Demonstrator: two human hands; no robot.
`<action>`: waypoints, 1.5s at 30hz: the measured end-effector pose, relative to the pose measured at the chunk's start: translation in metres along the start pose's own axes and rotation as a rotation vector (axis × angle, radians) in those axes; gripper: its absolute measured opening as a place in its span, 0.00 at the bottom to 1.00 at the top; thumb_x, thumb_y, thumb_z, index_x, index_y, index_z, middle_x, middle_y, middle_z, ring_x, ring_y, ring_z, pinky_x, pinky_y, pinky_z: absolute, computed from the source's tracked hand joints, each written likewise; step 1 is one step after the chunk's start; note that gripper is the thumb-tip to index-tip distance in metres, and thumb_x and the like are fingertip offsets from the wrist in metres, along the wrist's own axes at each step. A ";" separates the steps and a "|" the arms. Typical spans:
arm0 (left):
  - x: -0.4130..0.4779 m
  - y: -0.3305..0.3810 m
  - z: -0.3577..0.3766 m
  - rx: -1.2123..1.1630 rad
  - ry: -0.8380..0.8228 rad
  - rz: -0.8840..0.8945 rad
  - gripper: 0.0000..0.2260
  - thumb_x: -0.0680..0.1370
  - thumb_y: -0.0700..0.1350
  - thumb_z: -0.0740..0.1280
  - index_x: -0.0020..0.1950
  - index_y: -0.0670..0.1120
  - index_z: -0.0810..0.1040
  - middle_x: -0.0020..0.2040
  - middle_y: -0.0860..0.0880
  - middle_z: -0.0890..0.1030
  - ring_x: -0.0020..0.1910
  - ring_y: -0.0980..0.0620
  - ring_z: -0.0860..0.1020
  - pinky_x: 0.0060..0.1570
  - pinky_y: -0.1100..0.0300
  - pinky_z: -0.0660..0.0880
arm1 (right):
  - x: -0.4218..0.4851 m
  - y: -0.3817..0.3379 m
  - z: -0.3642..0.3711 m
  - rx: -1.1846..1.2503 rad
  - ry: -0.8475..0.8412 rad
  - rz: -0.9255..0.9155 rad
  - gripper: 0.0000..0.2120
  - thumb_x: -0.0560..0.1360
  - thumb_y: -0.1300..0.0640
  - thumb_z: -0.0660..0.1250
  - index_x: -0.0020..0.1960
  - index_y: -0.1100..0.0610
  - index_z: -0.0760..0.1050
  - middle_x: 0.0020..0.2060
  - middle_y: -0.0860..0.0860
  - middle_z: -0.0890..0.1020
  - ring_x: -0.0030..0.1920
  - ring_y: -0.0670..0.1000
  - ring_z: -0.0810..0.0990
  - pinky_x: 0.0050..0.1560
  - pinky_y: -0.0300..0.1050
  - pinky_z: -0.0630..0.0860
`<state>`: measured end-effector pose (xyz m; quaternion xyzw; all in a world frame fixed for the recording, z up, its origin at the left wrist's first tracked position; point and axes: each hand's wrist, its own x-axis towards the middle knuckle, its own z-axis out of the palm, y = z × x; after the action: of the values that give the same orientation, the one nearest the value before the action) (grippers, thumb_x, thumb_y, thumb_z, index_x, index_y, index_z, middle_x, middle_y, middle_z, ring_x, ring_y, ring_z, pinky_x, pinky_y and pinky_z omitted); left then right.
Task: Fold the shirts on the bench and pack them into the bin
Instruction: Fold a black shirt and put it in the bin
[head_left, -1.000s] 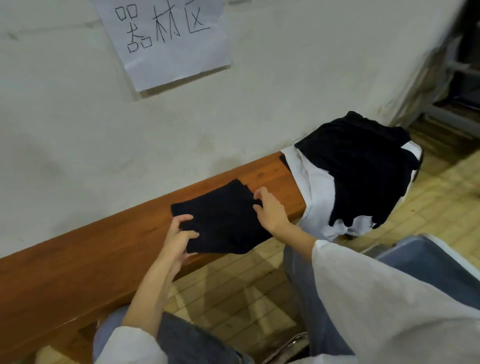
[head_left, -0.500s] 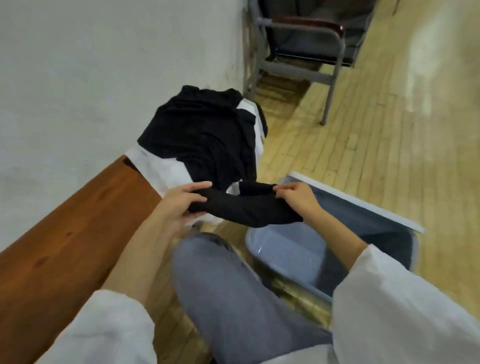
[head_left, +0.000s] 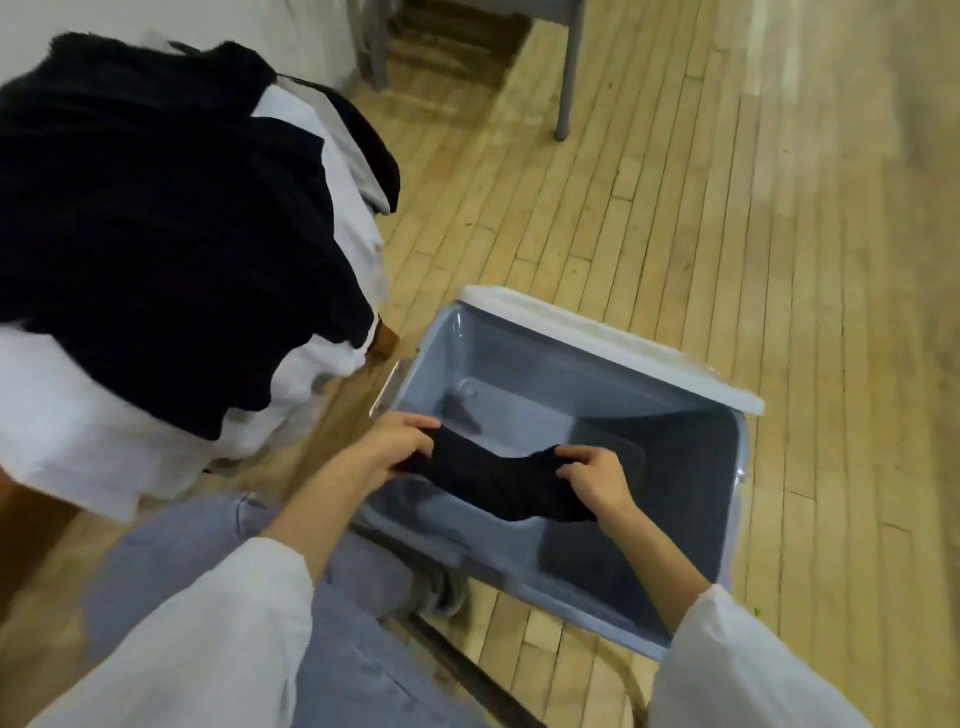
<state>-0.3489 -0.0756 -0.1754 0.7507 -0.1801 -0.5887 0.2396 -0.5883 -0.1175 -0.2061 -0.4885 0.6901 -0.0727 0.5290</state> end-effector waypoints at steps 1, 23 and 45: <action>0.009 -0.002 0.003 0.033 -0.001 -0.023 0.19 0.71 0.28 0.62 0.54 0.47 0.79 0.59 0.41 0.76 0.57 0.42 0.75 0.39 0.57 0.78 | 0.008 0.006 0.003 0.004 -0.005 0.020 0.18 0.74 0.69 0.63 0.61 0.60 0.78 0.61 0.54 0.79 0.63 0.54 0.75 0.63 0.45 0.71; 0.163 -0.045 0.050 0.697 -0.033 -0.118 0.20 0.78 0.37 0.61 0.70 0.40 0.69 0.69 0.40 0.71 0.67 0.43 0.71 0.64 0.56 0.68 | 0.127 0.104 0.088 -0.370 -0.023 0.194 0.25 0.77 0.60 0.62 0.72 0.58 0.60 0.76 0.59 0.48 0.65 0.67 0.69 0.62 0.54 0.71; 0.230 -0.078 0.060 0.546 -0.083 -0.072 0.22 0.78 0.37 0.61 0.73 0.44 0.66 0.73 0.43 0.65 0.71 0.45 0.66 0.69 0.56 0.63 | 0.230 0.067 0.215 -0.788 -0.098 0.311 0.57 0.69 0.42 0.72 0.75 0.49 0.28 0.74 0.58 0.31 0.74 0.69 0.40 0.65 0.71 0.63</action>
<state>-0.3518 -0.1475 -0.4154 0.7686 -0.3149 -0.5568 -0.0003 -0.4474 -0.1667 -0.4918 -0.5463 0.7047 0.3004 0.3388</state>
